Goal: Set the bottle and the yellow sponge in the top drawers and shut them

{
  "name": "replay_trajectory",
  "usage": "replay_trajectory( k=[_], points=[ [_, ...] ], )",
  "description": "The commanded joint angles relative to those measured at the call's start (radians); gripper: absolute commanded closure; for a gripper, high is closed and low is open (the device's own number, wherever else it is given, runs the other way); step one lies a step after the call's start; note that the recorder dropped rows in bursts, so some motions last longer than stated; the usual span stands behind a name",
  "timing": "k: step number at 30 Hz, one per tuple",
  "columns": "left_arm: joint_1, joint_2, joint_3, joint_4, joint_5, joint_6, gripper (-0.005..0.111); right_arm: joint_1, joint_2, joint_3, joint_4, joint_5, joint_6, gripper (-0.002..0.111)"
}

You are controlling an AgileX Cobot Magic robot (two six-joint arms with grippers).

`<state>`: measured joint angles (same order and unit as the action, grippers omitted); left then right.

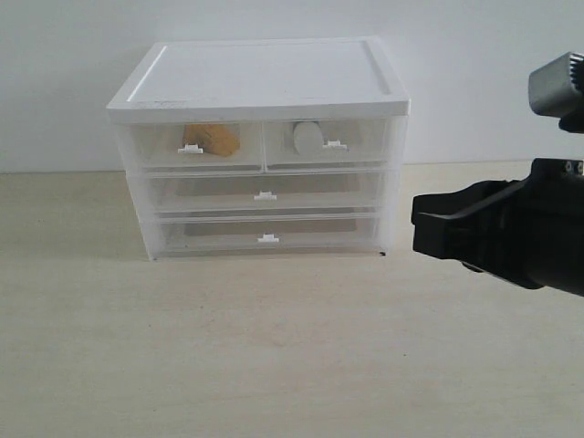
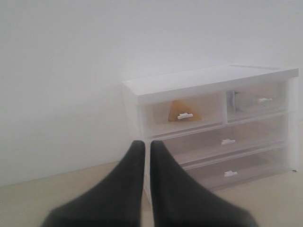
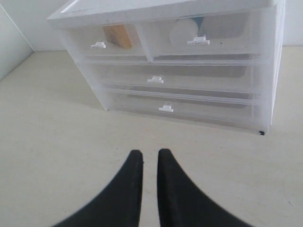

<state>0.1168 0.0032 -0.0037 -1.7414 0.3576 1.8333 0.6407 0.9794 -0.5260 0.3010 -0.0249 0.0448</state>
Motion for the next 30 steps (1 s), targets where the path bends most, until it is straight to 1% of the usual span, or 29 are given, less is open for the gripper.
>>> replay_trajectory(
  k=[1,7,9,10,11,12,13,15,16,17,18,19,20,22,26,30],
  points=[
    [0.0,-0.003,0.004,-0.003,0.013,-0.009,0.103,-0.003,-0.006,0.002,-0.002,-0.005,-0.003,0.1],
    [0.0,-0.003,0.004,-0.003,0.006,0.031,0.103,-0.003,-0.006,0.002,-0.002,-0.005,-0.003,0.1],
    [0.0,-0.003,0.004,0.167,0.006,-0.038,0.103,-0.003,-0.006,0.002,-0.002,-0.005,-0.003,0.1],
    [0.0,-0.003,0.004,0.412,0.005,-0.177,0.103,-0.003,-0.006,0.002,-0.002,-0.005,-0.003,0.1],
    [0.0,-0.003,0.004,0.602,0.005,-0.34,0.103,-0.003,-0.006,0.002,-0.002,-0.005,-0.003,0.1],
    [0.0,-0.003,0.004,0.837,-0.015,-0.606,0.103,-0.003,-0.006,0.002,-0.002,-0.005,-0.003,0.1],
    [0.0,-0.003,0.004,1.032,-0.045,-0.863,0.103,-0.003,-0.006,0.002,-0.002,-0.005,-0.003,0.1],
    [0.0,-0.003,0.004,1.351,-0.11,-1.379,0.103,-0.003,-0.006,0.002,-0.002,-0.005,-0.003,0.1],
    [0.0,-0.003,0.004,1.498,-0.126,-1.566,0.103,-0.003,-0.006,0.002,-0.002,-0.005,-0.003,0.1],
    [0.0,-0.003,0.004,1.602,-0.122,-1.694,0.103,-0.003,-0.006,0.002,-0.002,-0.005,-0.003,0.1],
    [0.0,-0.003,0.004,1.678,-0.104,-1.772,0.103,-0.003,-0.006,0.002,-0.002,-0.005,-0.003,0.1],
    [0.0,-0.003,0.004,1.741,-0.079,-1.816,0.103,-0.003,-0.006,0.002,-0.002,-0.005,-0.003,0.1],
    [0.0,-0.003,0.004,1.799,-0.053,-1.864,0.103,-0.003,-0.006,0.002,-0.002,-0.005,-0.003,0.1],
    [0.0,-0.003,0.004,1.82,-0.053,-1.888,0.103,-0.003,-0.006,0.002,-0.002,-0.005,-0.003,0.1],
    [0.0,-0.003,0.004,1.782,-0.044,-1.899,0.103,-0.003,-0.006,0.002,-0.002,-0.005,-0.003,0.1],
    [0.0,-0.003,0.004,1.782,-0.044,-1.897,0.103,-0.003,-0.006,0.002,-0.002,-0.005,-0.003,0.1]
  ],
)
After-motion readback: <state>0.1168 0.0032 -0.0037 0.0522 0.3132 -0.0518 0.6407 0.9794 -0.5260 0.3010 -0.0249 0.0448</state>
